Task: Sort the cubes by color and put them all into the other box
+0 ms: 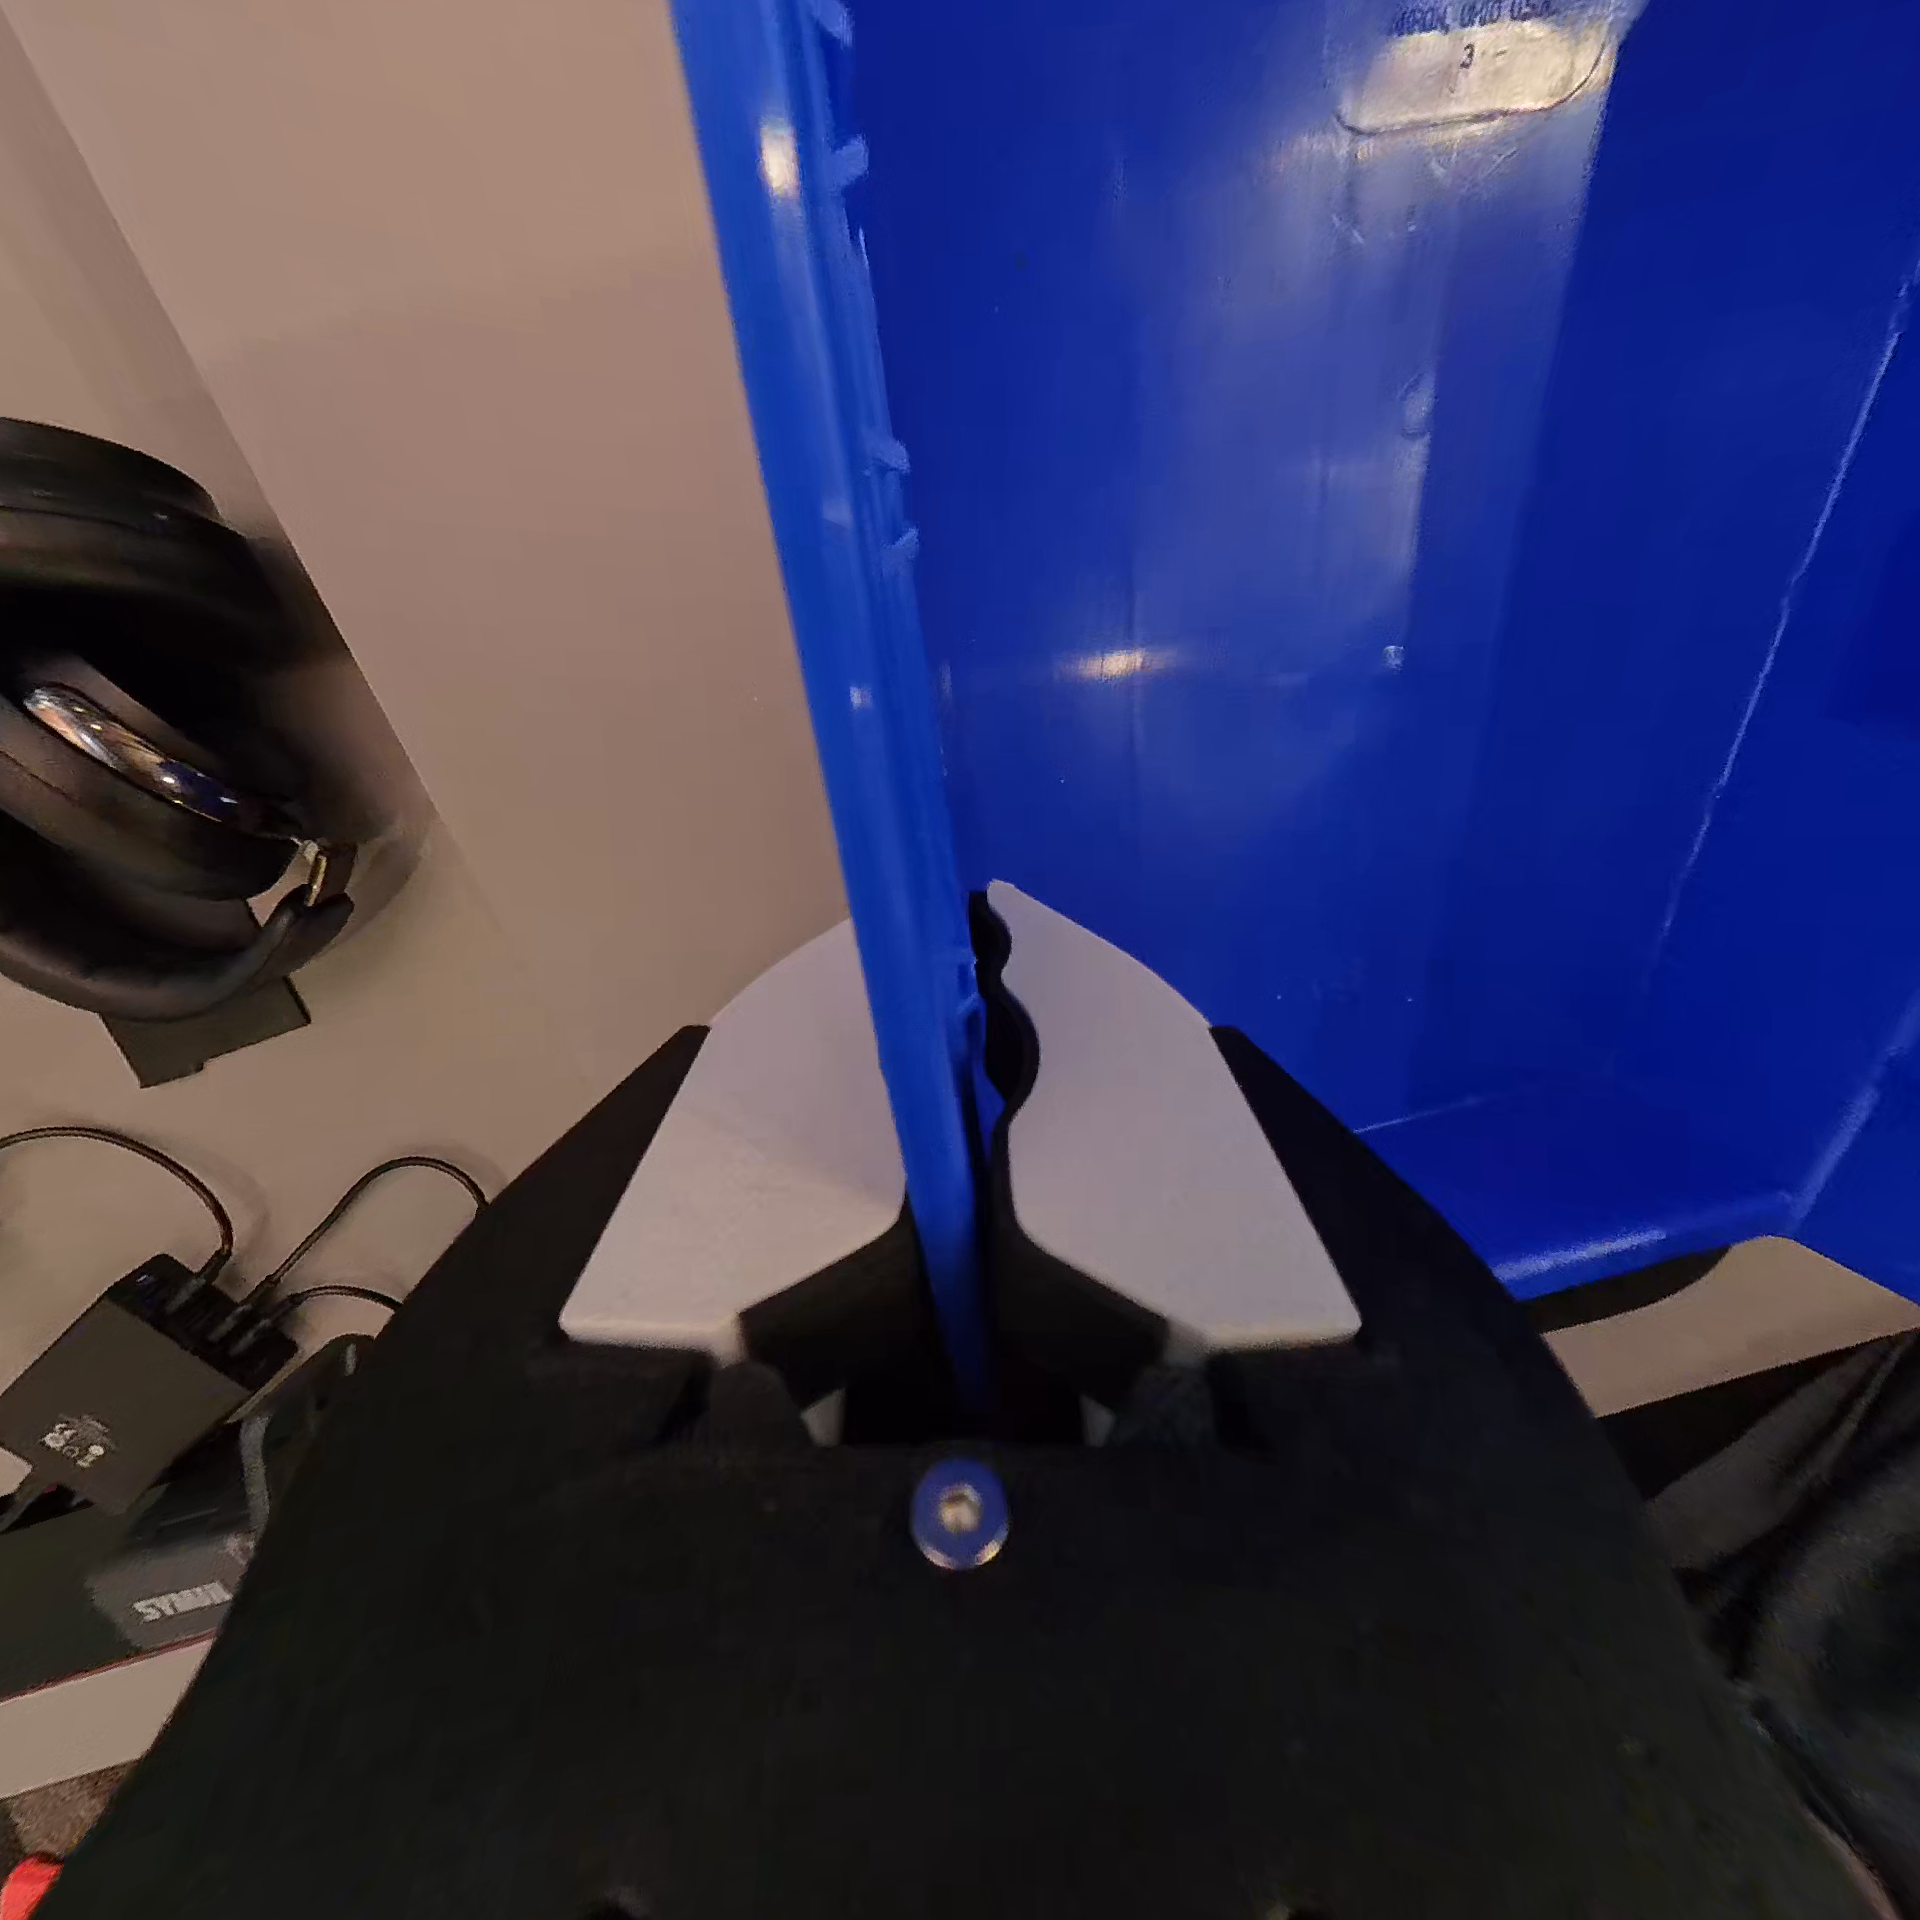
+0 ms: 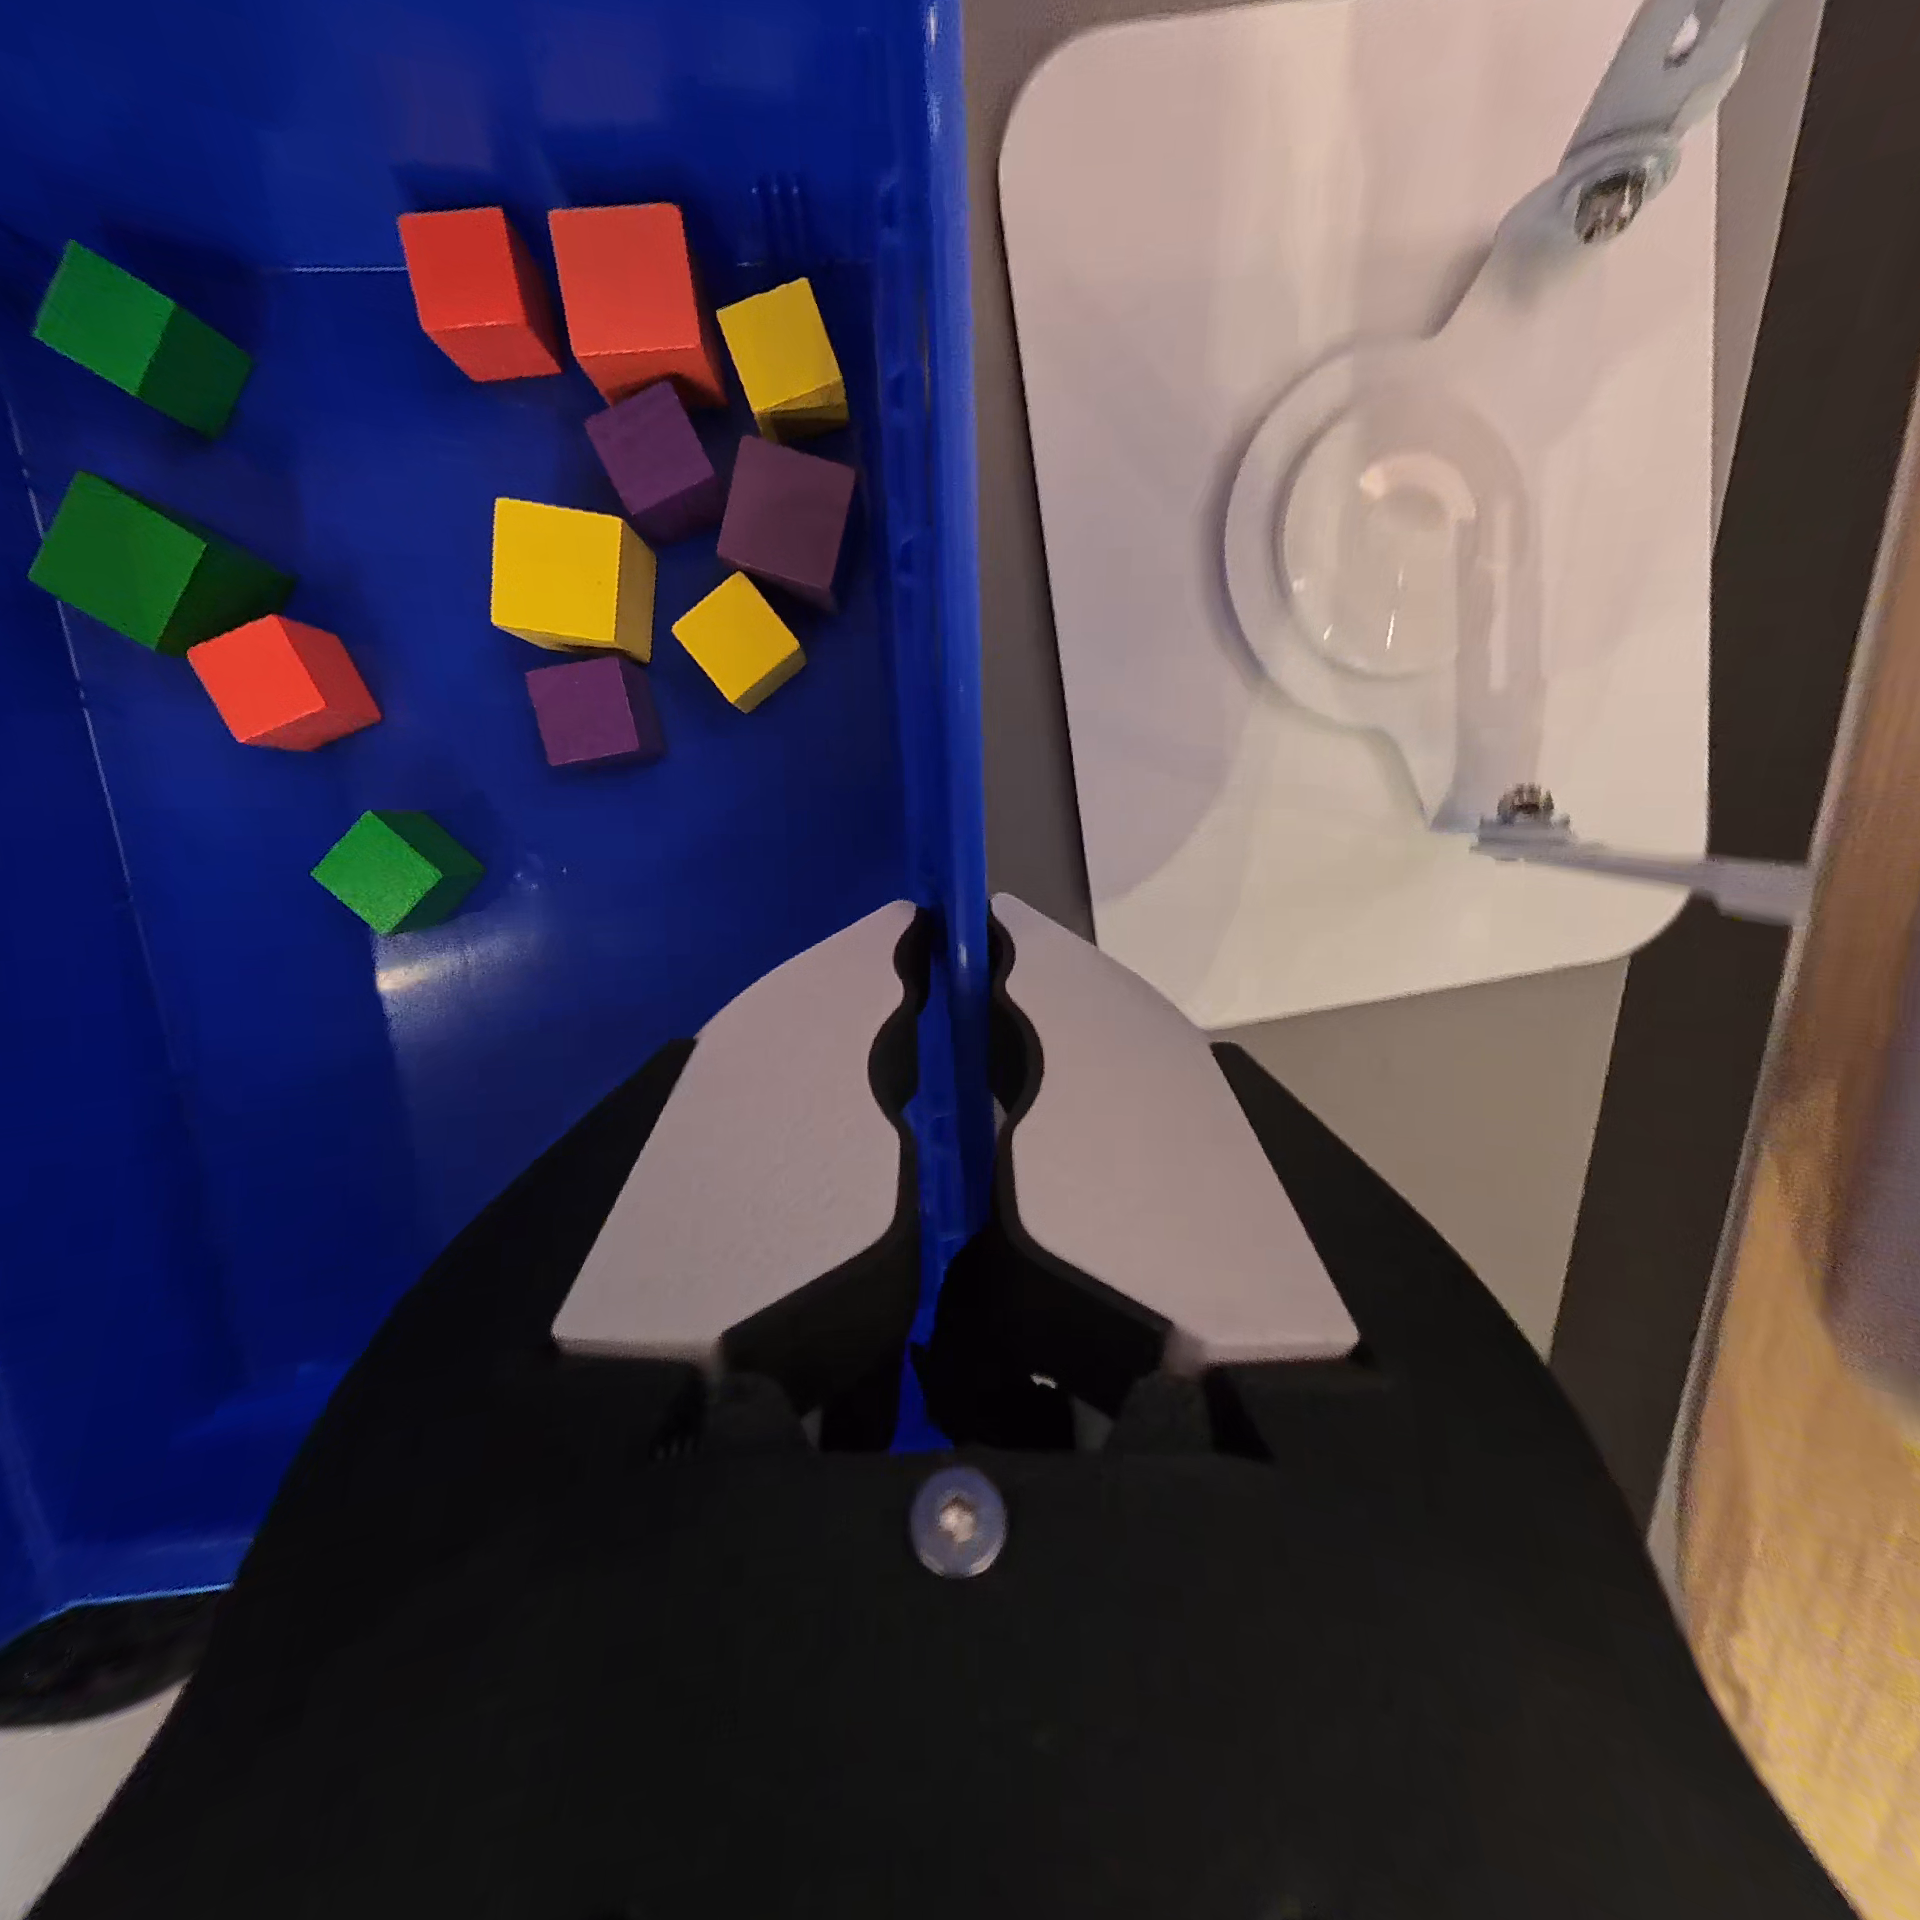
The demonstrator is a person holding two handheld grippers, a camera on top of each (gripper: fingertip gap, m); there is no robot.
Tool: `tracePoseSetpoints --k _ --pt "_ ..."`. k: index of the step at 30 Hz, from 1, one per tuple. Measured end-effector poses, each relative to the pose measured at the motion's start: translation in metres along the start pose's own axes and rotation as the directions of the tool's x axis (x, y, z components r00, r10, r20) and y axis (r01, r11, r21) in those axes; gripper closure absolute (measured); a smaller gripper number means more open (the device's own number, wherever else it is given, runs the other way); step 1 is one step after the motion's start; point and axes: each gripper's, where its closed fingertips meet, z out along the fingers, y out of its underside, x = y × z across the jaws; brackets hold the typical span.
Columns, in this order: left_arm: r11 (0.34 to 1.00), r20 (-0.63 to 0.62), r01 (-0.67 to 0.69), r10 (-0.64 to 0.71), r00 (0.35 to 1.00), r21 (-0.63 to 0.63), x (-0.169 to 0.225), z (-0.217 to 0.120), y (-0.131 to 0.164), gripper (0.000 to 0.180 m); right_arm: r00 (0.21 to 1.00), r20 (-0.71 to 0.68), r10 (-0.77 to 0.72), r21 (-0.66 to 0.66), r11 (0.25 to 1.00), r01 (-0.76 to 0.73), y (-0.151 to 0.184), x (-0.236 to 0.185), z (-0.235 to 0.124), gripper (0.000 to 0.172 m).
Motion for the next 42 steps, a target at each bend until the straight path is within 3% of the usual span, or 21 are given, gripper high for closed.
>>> tracePoseSetpoints --k 6,11,15,22,27,30,33,35,38,40,42 --pt "0.995 0.024 -0.027 0.024 0.999 0.097 0.012 -0.037 -0.011 0.176 0.997 -0.029 0.065 0.047 0.997 -0.063 -0.040 -0.005 0.016 0.160" --pt "0.978 0.009 -0.060 0.059 0.998 0.198 0.033 -0.076 -0.019 0.177 0.984 -0.173 0.040 0.095 0.995 -0.024 -0.055 0.000 0.015 0.151" --pt "0.961 -0.020 -0.120 0.129 0.991 0.250 0.061 -0.105 -0.022 0.177 0.961 -0.272 0.055 0.199 0.980 0.000 -0.067 -0.003 -0.018 0.127" --pt "0.874 -0.102 -0.358 0.410 0.907 0.329 0.175 -0.139 -0.057 0.177 0.978 -0.210 -0.012 0.430 0.897 0.104 -0.073 -0.081 -0.112 0.132" --pt "0.723 -0.134 -0.559 0.652 0.746 0.406 0.304 -0.140 -0.111 0.176 0.948 -0.318 -0.013 0.405 0.902 0.148 -0.001 -0.116 -0.186 0.141" --pt "0.662 -0.218 -0.602 0.733 0.644 0.446 0.389 -0.124 -0.147 0.177 0.892 -0.422 0.161 0.436 0.899 0.044 0.058 -0.121 -0.233 0.143" --pt "0.631 -0.301 -0.618 0.772 0.560 0.470 0.471 -0.102 -0.183 0.176 0.716 -0.541 0.441 0.565 0.821 -0.079 0.119 -0.116 -0.292 0.144" --pt "0.634 -0.355 -0.610 0.773 0.526 0.476 0.521 -0.083 -0.208 0.177 0.524 -0.555 0.647 0.706 0.699 -0.116 0.160 -0.118 -0.338 0.144" --pt "0.656 -0.416 -0.597 0.755 0.507 0.462 0.587 -0.048 -0.241 0.176 0.349 -0.477 0.807 0.849 0.526 -0.055 0.201 -0.142 -0.382 0.139" --pt "0.661 -0.433 -0.602 0.749 0.501 0.448 0.625 -0.026 -0.257 0.176 0.278 -0.446 0.850 0.879 0.475 -0.041 0.217 -0.156 -0.390 0.130" --pt "0.675 -0.451 -0.601 0.735 0.506 0.427 0.655 -0.003 -0.269 0.176 0.245 -0.445 0.861 0.874 0.477 -0.089 0.225 -0.161 -0.378 0.121"
